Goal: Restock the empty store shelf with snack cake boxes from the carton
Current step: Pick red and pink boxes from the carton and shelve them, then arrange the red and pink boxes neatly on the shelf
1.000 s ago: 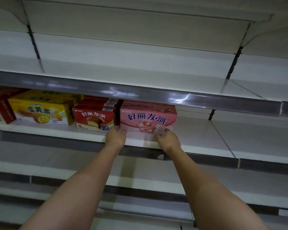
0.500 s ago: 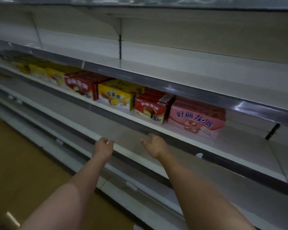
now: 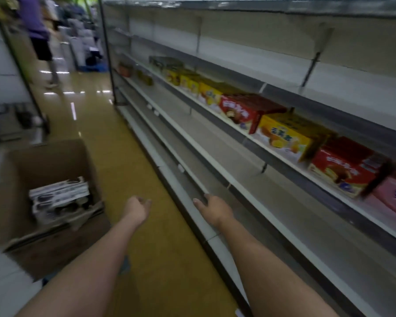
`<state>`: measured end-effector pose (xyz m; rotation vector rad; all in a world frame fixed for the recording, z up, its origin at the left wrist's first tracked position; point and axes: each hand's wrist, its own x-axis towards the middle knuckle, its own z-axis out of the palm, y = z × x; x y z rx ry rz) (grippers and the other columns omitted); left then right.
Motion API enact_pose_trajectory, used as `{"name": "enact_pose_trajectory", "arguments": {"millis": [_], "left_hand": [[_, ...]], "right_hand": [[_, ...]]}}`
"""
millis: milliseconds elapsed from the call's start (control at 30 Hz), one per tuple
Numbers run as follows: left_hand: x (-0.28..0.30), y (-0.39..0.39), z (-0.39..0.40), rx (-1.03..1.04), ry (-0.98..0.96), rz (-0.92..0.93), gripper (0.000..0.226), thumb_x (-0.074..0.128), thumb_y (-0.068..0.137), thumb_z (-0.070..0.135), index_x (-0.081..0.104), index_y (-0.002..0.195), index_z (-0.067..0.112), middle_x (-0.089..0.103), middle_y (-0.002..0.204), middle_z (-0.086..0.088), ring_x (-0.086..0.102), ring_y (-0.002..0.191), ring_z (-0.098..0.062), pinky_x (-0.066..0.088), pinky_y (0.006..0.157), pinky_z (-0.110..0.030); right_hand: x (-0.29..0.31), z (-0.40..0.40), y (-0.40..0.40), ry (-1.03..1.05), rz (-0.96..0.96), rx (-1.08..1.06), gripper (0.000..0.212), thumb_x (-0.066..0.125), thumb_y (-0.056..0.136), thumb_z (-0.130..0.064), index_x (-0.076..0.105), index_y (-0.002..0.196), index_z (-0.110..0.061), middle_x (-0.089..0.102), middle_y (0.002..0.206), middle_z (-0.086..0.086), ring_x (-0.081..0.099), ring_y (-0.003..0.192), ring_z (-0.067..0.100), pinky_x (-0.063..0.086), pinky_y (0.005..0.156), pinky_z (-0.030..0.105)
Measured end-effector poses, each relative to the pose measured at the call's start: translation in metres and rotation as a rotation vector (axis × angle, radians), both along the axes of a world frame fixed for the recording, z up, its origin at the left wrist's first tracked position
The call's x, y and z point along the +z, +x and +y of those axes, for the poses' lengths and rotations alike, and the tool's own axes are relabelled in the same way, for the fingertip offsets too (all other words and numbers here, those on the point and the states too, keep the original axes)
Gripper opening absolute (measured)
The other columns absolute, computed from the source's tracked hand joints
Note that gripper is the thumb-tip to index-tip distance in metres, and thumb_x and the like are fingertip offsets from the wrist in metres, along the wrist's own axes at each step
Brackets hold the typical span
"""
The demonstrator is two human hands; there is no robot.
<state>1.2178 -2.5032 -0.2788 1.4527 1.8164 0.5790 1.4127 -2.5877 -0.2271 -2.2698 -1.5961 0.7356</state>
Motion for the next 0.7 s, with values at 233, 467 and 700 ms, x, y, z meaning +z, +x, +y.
{"name": "enact_pose_trajectory", "arguments": {"millis": [233,467,700], "left_hand": [[-0.015,-0.148,0.019,0.130,-0.001,0.209,0.036,0.047,0.098,0.036,0.055,0.123,0.012,0.058,0.127,-0.010,0.055,0.115,-0.031,0.045,0.090,-0.033],[-0.030,-0.234,0.035,0.262,-0.050,0.206,0.036,0.048,0.098,0.034,0.054,0.127,0.014,0.060,0.122,-0.009,0.058,0.108,-0.027,0.048,0.083,-0.032],[-0.054,-0.296,0.072,0.390,-0.090,0.223,0.039,0.051,0.095,0.036,0.051,0.129,0.017,0.056,0.127,-0.008,0.055,0.113,-0.027,0.046,0.097,-0.042]], "right_hand": [[-0.026,0.066,-0.128,-0.072,-0.015,0.185,0.071,0.038,0.094,-0.061,0.035,0.147,-0.015,0.044,0.147,0.008,0.044,0.132,0.027,0.040,0.106,0.040],[-0.045,0.124,-0.214,-0.126,0.022,0.372,0.071,0.039,0.097,-0.055,0.029,0.150,-0.009,0.035,0.153,0.009,0.035,0.139,0.026,0.033,0.109,0.035],[-0.062,0.203,-0.283,-0.132,-0.005,0.542,0.066,0.039,0.099,-0.049,0.029,0.149,-0.007,0.040,0.149,0.012,0.039,0.136,0.026,0.036,0.105,0.032]]}}
